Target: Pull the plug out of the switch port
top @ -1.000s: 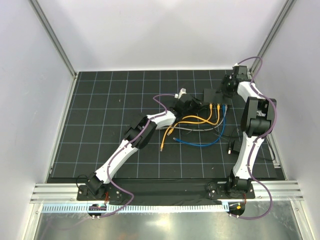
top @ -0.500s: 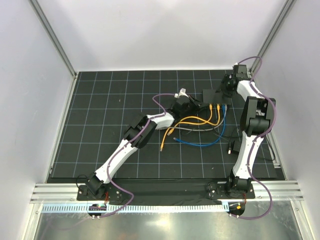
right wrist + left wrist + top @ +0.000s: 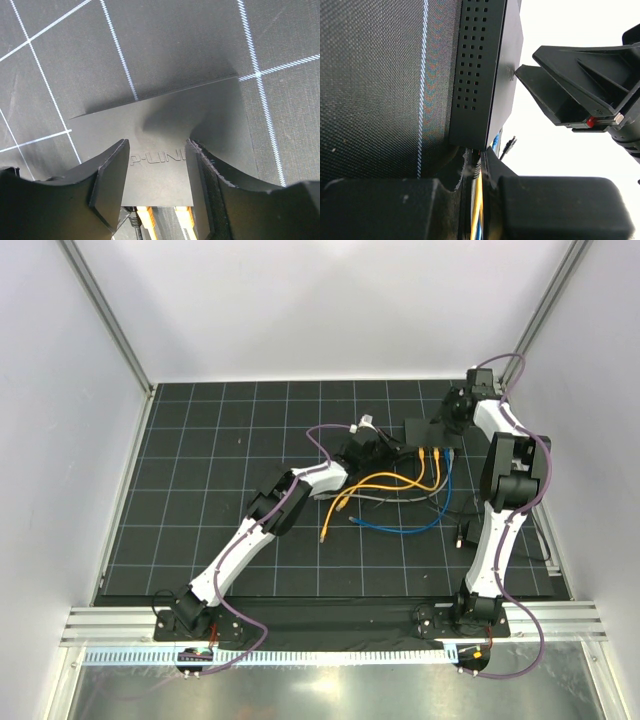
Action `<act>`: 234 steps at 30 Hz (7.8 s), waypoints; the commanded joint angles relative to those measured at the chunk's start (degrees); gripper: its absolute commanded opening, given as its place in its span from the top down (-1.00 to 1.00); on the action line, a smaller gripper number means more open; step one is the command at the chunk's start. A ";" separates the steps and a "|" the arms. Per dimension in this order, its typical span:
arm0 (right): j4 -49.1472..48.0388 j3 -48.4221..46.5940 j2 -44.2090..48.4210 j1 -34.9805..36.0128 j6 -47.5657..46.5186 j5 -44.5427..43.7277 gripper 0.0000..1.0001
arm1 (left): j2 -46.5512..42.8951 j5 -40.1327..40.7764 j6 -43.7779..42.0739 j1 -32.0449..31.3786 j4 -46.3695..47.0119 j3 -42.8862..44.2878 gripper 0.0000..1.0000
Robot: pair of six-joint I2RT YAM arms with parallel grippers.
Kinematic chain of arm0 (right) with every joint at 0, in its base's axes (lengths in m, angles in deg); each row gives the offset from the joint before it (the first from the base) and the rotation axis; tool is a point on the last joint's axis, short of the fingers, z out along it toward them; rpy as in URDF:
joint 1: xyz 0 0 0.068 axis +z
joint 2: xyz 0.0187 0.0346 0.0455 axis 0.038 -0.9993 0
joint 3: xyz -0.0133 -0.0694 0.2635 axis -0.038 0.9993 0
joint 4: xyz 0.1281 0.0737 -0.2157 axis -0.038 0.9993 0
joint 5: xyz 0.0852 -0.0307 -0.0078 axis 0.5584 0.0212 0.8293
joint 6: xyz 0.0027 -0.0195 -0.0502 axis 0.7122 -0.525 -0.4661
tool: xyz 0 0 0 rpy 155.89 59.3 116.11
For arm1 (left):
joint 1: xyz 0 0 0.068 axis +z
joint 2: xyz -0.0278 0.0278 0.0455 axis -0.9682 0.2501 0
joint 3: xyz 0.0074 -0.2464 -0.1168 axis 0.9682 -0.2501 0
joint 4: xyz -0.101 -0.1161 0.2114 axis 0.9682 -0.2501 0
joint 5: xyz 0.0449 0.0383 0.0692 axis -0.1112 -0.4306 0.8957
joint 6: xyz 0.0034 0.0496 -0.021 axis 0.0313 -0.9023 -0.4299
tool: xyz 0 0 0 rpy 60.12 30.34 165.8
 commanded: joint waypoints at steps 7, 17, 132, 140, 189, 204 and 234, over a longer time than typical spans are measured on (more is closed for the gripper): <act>5.59 7.07 8.10 3.60 -1.29 -3.09 -0.23 | 1.74 -1.52 -2.68 1.06 -9.73 -0.99 1.00; 5.07 11.57 13.73 6.59 0.91 -6.08 -0.17 | 1.65 -1.61 -3.03 0.97 -11.13 1.11 1.00; -2.58 10.60 4.42 8.44 -2.69 -4.67 0.14 | -28.50 -0.88 -30.26 12.12 -2.26 -37.73 1.00; -2.58 10.52 4.16 8.26 -2.69 -4.32 0.14 | -28.85 -3.36 -39.14 18.28 -3.04 -33.96 1.00; 15.35 0.69 18.05 22.67 -14.28 5.42 -0.23 | -28.84 -9.52 -41.35 17.67 -19.40 -22.34 1.00; -2.64 8.82 10.84 26.80 -12.72 20.55 -0.36 | -31.92 -21.55 -26.32 16.44 -4.55 -24.80 1.00; -74.54 33.28 10.07 16.96 40.96 -3.13 0.98 | -56.45 -3.62 -38.10 15.21 -13.86 -42.55 -0.01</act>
